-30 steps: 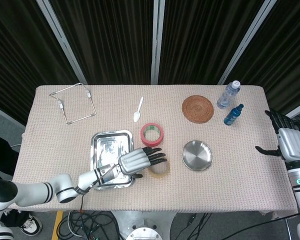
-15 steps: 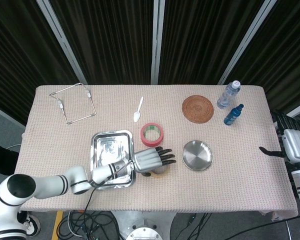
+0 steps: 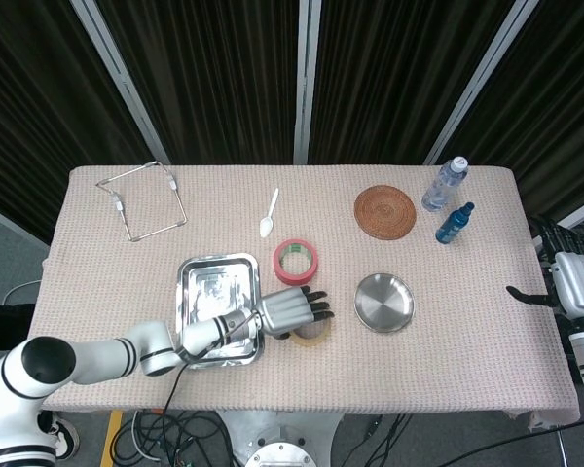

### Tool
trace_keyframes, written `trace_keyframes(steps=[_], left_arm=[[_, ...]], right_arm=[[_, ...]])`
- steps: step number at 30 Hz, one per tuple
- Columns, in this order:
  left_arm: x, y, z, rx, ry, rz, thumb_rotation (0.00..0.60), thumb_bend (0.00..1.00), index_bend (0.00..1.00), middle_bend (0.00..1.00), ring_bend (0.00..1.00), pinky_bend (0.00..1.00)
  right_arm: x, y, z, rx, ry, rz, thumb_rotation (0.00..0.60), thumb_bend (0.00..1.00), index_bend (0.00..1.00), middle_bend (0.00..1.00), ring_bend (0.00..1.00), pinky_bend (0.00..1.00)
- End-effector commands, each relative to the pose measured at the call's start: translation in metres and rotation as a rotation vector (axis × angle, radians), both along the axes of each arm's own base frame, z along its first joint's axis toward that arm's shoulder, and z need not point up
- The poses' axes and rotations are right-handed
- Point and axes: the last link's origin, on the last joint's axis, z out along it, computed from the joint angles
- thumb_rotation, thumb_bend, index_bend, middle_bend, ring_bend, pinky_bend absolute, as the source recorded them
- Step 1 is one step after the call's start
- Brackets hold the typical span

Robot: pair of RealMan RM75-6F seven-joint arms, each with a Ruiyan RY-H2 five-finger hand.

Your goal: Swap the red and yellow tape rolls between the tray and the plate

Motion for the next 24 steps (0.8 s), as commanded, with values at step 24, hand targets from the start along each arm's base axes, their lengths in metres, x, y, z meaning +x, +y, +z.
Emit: trace_keyframes(steps=[24], left_arm=[[-0.131,-0.008,0.113,0.256,-0.007,0.299,0.600,0.29,0.33,0.31,0.23,0.41]], right_arm=[[0.017,-0.003,-0.012,0.029,0.021,0.035,0.600,0.07,0.00,0.00,0.00,0.00]])
